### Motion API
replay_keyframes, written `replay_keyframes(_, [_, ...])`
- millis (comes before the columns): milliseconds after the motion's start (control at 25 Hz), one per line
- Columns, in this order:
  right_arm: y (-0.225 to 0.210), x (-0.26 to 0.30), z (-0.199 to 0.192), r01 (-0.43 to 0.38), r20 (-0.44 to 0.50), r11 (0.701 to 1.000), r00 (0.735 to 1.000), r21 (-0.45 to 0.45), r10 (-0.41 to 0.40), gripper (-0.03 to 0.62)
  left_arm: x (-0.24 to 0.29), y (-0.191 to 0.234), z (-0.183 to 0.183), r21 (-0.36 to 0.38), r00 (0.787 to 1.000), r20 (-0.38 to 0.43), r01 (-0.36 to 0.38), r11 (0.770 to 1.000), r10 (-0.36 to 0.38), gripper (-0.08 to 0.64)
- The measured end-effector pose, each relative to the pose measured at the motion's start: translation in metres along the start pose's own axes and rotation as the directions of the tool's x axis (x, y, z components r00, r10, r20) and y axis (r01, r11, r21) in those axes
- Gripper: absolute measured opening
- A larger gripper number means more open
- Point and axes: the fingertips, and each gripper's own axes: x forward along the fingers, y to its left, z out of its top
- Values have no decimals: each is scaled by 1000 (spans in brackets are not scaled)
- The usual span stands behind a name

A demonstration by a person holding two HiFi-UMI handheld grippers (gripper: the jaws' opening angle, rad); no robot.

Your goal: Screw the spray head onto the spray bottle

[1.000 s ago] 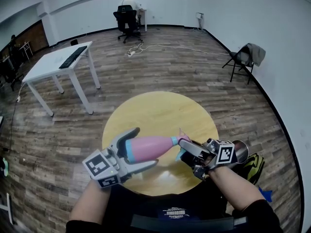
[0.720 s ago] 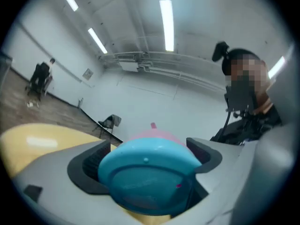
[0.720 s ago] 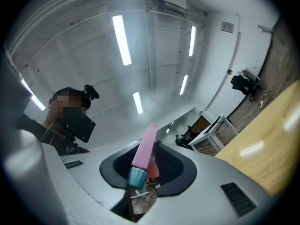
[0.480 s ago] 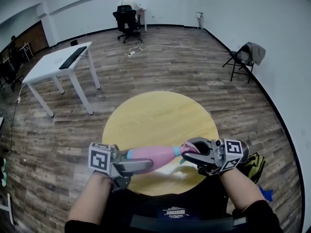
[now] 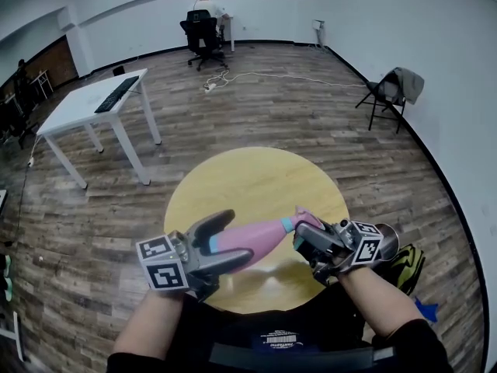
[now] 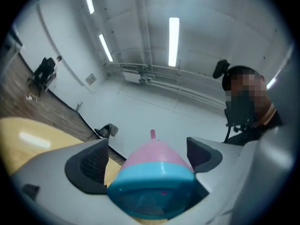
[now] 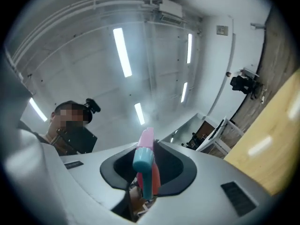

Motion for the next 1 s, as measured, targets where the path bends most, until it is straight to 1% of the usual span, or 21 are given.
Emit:
replay_keyframes(40, [-4, -2, 2, 14, 36, 999, 999, 43, -16, 104, 0, -1, 1, 71, 1000, 0, -31, 997, 31, 526])
replay_keyframes(80, [-7, -2, 5, 19, 77, 996, 997, 90, -26, 104, -1, -1, 1, 138, 998, 0, -61, 989, 62, 528])
replay_keyframes(160, [-8, 0, 12, 7, 164, 985, 986, 175, -36, 104, -3, 2, -2, 250, 992, 0, -121, 961, 125, 529])
replay_keyframes(200, [-8, 1, 14, 5, 188, 980, 981, 197, -42, 103, -5, 4, -4, 299, 987, 1, -151, 942, 158, 529])
replay_keyframes(280, [-9, 5, 10, 12, 175, 977, 983, 212, -50, 104, -4, 7, -7, 393, 977, 8, -199, 898, 213, 529])
replay_keyframes(360, [-10, 9, 1, 18, 135, 972, 989, 235, -51, 104, -1, 3, -7, 472, 971, 15, -218, 854, 240, 529])
replay_keyframes(440, [-13, 9, -5, 23, 116, 963, 992, 267, -56, 104, 1, -3, -6, 535, 971, 11, -206, 819, 237, 529])
replay_keyframes(520, [-14, 8, -6, 25, 110, 958, 992, 287, -58, 104, 3, -7, -10, 602, 975, 1, -177, 779, 221, 528])
replay_keyframes(560, [-13, 8, -6, 22, 107, 958, 993, 288, -55, 104, 3, -9, -12, 621, 976, -3, -169, 765, 218, 526])
replay_keyframes(600, [-11, 7, -6, 21, 99, 960, 994, 278, -50, 103, 3, -10, -13, 621, 976, -9, -166, 766, 218, 527])
replay_keyframes(640, [-9, 7, -6, 25, 83, 967, 995, 255, -48, 104, 3, -10, -13, 602, 976, -16, -164, 782, 217, 528])
replay_keyframes(720, [-10, 3, -7, 47, 41, 980, 998, 192, -56, 104, 2, -9, -12, 544, 979, -30, -155, 824, 204, 525])
replay_keyframes(840, [-11, -1, -11, 57, 20, 989, 998, 138, -60, 104, 0, -8, -13, 488, 978, -68, -139, 862, 196, 522])
replay_keyframes(920, [-6, -1, -11, 40, 18, 994, 999, 99, -42, 104, -1, -8, -17, 420, 979, -96, -125, 899, 182, 520])
replay_keyframes(1000, [-1, 0, -12, 29, -3, 999, 1000, 37, -29, 104, -2, -6, -21, 323, 982, -120, -103, 941, 149, 520])
